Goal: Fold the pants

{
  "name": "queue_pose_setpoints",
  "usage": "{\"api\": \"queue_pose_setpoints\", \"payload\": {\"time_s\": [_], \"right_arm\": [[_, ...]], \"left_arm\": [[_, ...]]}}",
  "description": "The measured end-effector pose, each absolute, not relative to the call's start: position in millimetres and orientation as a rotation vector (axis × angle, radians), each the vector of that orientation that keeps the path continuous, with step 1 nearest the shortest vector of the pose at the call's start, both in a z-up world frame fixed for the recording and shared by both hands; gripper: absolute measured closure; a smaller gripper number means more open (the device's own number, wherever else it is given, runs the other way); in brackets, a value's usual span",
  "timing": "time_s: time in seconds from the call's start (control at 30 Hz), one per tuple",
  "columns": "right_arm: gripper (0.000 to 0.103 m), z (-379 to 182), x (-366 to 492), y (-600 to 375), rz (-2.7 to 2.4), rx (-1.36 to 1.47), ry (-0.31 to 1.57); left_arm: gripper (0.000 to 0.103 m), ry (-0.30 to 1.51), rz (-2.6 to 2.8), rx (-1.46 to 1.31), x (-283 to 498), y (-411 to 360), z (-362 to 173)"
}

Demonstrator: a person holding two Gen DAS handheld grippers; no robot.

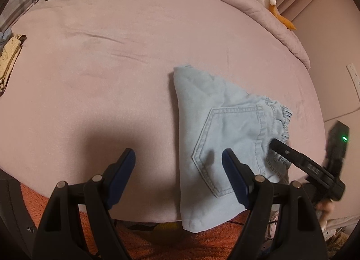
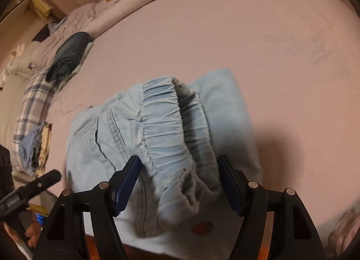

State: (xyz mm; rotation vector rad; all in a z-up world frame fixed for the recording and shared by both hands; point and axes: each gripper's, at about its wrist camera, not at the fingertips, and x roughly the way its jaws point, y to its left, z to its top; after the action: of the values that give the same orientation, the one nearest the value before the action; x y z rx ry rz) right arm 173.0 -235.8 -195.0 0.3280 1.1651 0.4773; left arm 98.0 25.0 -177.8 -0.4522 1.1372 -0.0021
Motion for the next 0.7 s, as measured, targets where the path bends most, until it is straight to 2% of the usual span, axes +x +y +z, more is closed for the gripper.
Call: {"api": "queue_pose_setpoints", "payload": {"time_s": [0.03, 0.07, 0.1, 0.2, 0.37, 0.5, 0.57, 0.63, 0.7], "right_arm": [[0.034, -194.3, 172.2, -234.9, 0.489, 0.331, 1.147], [0.042, -194.2, 171.3, -234.9, 0.491, 0.340, 1.139], [0.058, -194.5, 170.3, -235.0, 0.516, 0.374, 1.136], [0.075, -188.3, 158.4, -242.9, 0.538, 0.420, 1.125], [0.076, -143.4, 126.0, -257.3, 0.513, 0.460, 1.009], [0.076, -145.3, 117.7, -267.6, 0.420, 0.428, 0.993], [0.076, -164.8, 120.0, -267.3, 0.348, 0.401, 1.049], [0.076, -184.9, 123.4, -267.1, 0.307, 0.385, 1.091], [0.076, -194.1, 124.6, -266.6, 0.294, 0.386, 1.089]], "left_arm": [[0.024, 1.132, -0.003, -0.451, 97.4, 25.2, -176.8], [0.024, 1.126, -0.004, -0.451, 97.1, 25.6, -175.8], [0.024, 1.119, -0.006, -0.450, 97.2, 26.2, -175.0], [0.024, 1.110, -0.006, -0.446, 100.0, 25.9, -174.1], [0.024, 1.099, -0.026, -0.419, 107.7, 22.1, -169.8], [0.027, 1.070, -0.051, -0.375, 119.7, 13.2, -167.6], [0.036, 1.063, -0.075, -0.377, 128.1, 9.4, -170.2], [0.051, 1.080, -0.094, -0.369, 140.3, 4.6, -177.3], [0.059, 1.105, -0.104, -0.350, 153.0, 0.1, -186.7]]}}
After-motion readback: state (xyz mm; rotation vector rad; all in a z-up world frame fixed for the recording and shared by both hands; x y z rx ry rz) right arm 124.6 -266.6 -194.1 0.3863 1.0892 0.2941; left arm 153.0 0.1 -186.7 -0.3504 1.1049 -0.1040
